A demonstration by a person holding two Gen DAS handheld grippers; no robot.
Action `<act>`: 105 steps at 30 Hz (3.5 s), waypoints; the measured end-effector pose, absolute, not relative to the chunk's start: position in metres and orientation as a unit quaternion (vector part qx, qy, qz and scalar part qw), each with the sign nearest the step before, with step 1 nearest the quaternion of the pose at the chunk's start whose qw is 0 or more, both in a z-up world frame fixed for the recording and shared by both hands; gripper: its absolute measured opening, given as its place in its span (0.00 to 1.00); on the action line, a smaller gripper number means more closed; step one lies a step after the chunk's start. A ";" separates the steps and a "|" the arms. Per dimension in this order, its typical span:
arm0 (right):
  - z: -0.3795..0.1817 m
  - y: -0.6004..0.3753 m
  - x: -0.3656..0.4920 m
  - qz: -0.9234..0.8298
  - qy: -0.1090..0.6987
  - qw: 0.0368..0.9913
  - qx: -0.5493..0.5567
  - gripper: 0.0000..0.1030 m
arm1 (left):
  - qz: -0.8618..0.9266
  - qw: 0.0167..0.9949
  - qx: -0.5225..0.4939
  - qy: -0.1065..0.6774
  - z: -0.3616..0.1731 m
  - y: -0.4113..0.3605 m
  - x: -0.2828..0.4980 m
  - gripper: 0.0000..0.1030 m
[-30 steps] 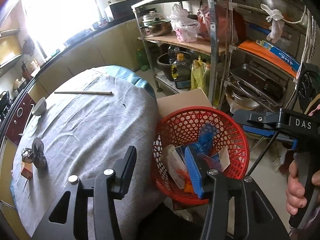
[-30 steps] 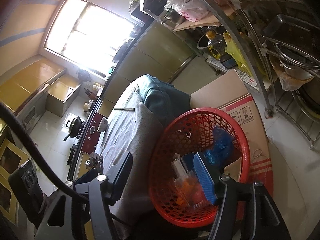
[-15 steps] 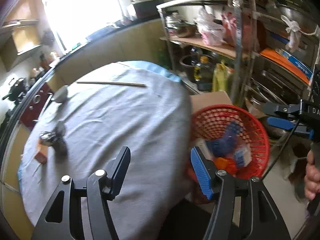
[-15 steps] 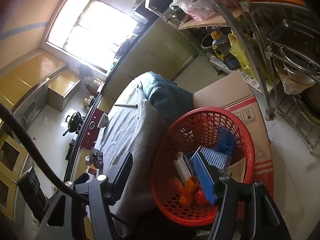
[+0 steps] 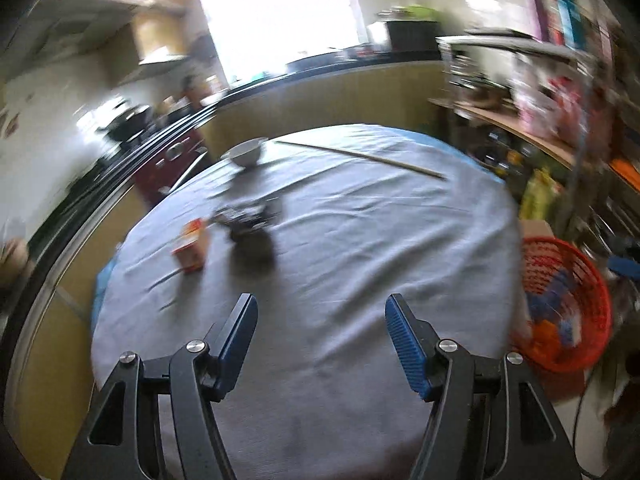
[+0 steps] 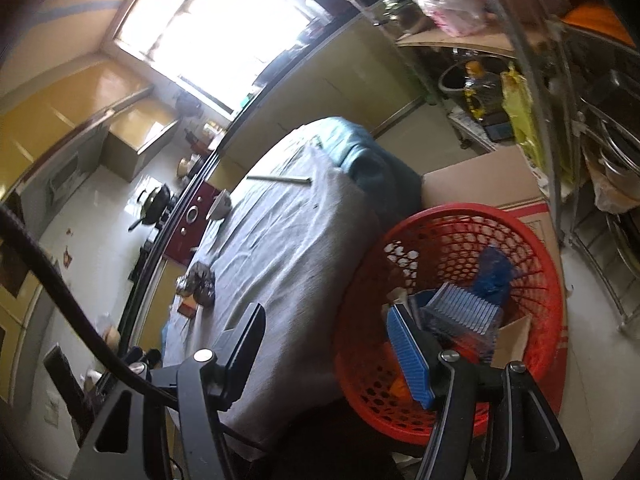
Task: Collect trash
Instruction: 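Move both grippers back over the table toward the black bag and medicine box, then grasp the black plastic bag with the right gripper while the left gripper grasps the medicine box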
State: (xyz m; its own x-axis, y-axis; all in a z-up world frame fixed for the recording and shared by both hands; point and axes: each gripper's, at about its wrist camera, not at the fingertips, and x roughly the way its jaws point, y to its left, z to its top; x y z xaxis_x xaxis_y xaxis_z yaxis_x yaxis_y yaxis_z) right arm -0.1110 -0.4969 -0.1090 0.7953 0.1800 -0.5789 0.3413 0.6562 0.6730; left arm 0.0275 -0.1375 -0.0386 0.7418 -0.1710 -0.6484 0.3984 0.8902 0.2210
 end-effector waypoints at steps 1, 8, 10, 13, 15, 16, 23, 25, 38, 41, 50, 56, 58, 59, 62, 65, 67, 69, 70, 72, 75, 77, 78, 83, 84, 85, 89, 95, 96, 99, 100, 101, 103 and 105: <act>-0.107 -0.492 -0.108 -0.044 0.318 0.856 0.406 0.65 | -0.142 0.920 0.164 0.327 -0.037 -0.127 0.033 0.65; -0.093 -0.469 -0.096 -0.028 0.329 0.865 0.378 0.65 | -0.071 0.935 0.095 0.334 -0.024 -0.064 0.059 0.66; -0.091 -0.463 -0.093 -0.022 0.332 0.867 0.372 0.65 | -0.051 0.939 0.087 0.330 -0.022 -0.048 0.062 0.66; -0.086 -0.451 -0.084 -0.012 0.338 0.869 0.361 0.65 | -0.015 0.943 0.079 0.323 -0.020 -0.023 0.069 0.75; -0.082 -0.442 -0.076 -0.004 0.344 0.871 0.351 0.65 | 0.004 0.945 0.074 0.319 -0.019 -0.010 0.074 0.78; -0.079 -0.438 -0.071 0.000 0.347 0.872 0.346 0.65 | 0.014 0.946 0.071 0.317 -0.020 -0.004 0.076 0.78; -0.062 -0.399 -0.030 0.045 0.363 0.882 0.298 0.65 | 0.053 0.937 0.045 0.342 -0.034 0.030 0.092 0.78; -0.059 -0.384 -0.015 0.061 0.368 0.883 0.286 0.65 | 0.056 0.935 0.042 0.349 -0.040 0.034 0.097 0.78; -0.054 -0.311 0.071 0.118 0.402 0.876 0.239 0.65 | 0.056 0.920 0.031 0.387 -0.081 0.060 0.125 0.78; -0.053 -0.296 0.094 0.121 0.408 0.877 0.222 0.65 | 0.062 0.917 0.023 0.393 -0.089 0.073 0.132 0.78; -0.052 -0.238 0.175 0.148 0.422 0.880 0.161 0.65 | 0.088 0.915 0.032 0.393 -0.101 0.110 0.147 0.78; -0.068 -0.224 0.234 0.123 0.427 0.881 0.164 0.65 | 0.090 0.913 0.043 0.394 -0.100 0.123 0.159 0.78; -0.075 -0.226 0.254 0.113 0.425 0.880 0.181 0.65 | 0.084 0.915 0.044 0.393 -0.096 0.125 0.166 0.78; -0.078 -0.226 0.261 0.110 0.425 0.879 0.185 0.65 | 0.080 0.916 0.044 0.391 -0.093 0.125 0.170 0.78; -0.091 -0.221 0.286 0.105 0.436 0.874 0.185 0.65 | 0.064 0.920 0.043 0.385 -0.084 0.123 0.182 0.78; -0.111 -0.208 0.306 0.104 0.462 0.865 0.166 0.65 | 0.036 0.923 0.034 0.382 -0.075 0.116 0.199 0.78; -0.124 -0.201 0.311 0.107 0.477 0.857 0.161 0.65 | 0.020 0.923 0.029 0.384 -0.072 0.109 0.209 0.78; -0.135 -0.195 0.313 0.109 0.490 0.851 0.155 0.64 | 0.002 0.921 0.024 0.388 -0.070 0.101 0.220 0.78; -0.139 -0.194 0.313 0.109 0.494 0.849 0.152 0.64 | -0.009 0.920 0.021 0.391 -0.069 0.095 0.227 0.78; -0.146 -0.193 0.312 0.111 0.500 0.845 0.152 0.54 | -0.023 0.918 0.019 0.394 -0.068 0.084 0.238 0.78; -0.152 -0.191 0.307 0.108 0.498 0.849 0.136 0.44 | -0.044 0.915 0.022 0.400 -0.068 0.064 0.256 0.78; -0.150 -0.194 0.302 0.107 0.491 0.854 0.135 0.42 | -0.052 0.912 0.024 0.406 -0.070 0.051 0.267 0.78; -0.149 -0.197 0.299 0.106 0.486 0.857 0.137 0.42 | -0.061 0.909 0.024 0.411 -0.072 0.042 0.275 0.78; -0.143 -0.219 0.284 0.109 0.473 0.859 0.162 0.42 | -0.090 0.893 0.012 0.440 -0.082 0.010 0.302 0.78; -0.142 -0.225 0.280 0.110 0.471 0.859 0.168 0.42 | -0.087 0.891 0.013 0.445 -0.085 0.003 0.308 0.78; -0.141 -0.232 0.275 0.113 0.469 0.858 0.176 0.42 | -0.088 0.890 0.011 0.447 -0.087 -0.002 0.313 0.78; -0.140 -0.248 0.261 0.122 0.461 0.857 0.195 0.42 | -0.092 0.885 0.006 0.457 -0.097 -0.017 0.328 0.78; -0.145 -0.258 0.247 0.127 0.455 0.857 0.206 0.42 | -0.066 0.878 0.008 0.474 -0.117 -0.020 0.342 0.78; -0.146 -0.259 0.246 0.128 0.454 0.857 0.208 0.42 | -0.065 0.878 0.004 0.474 -0.119 -0.018 0.343 0.78; -0.150 -0.261 0.242 0.127 0.453 0.856 0.216 0.42 | -0.071 0.880 -0.013 0.469 -0.120 -0.014 0.344 0.56; -0.151 -0.261 0.240 0.127 0.452 0.856 0.216 0.42 | -0.074 0.878 -0.018 0.473 -0.121 -0.014 0.345 0.50; -0.151 -0.262 0.240 0.127 0.451 0.856 0.216 0.42 | -0.076 0.878 -0.023 0.472 -0.121 -0.013 0.345 0.50; -0.149 -0.263 0.235 0.127 0.446 0.859 0.217 0.42 | -0.074 0.882 -0.025 0.465 -0.120 -0.012 0.342 0.49; -0.145 -0.264 0.230 0.126 0.442 0.861 0.218 0.42 | -0.075 0.884 -0.028 0.460 -0.115 -0.013 0.335 0.49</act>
State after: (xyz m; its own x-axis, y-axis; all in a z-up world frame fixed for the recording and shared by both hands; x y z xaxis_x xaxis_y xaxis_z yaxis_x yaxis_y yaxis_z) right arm 0.2300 -0.2641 -0.1455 0.5780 0.4107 -0.7052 -0.0247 0.8726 0.4879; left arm 0.3353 -0.0130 -0.1149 0.5652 -0.1589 -0.8095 0.1065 0.9871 -0.1194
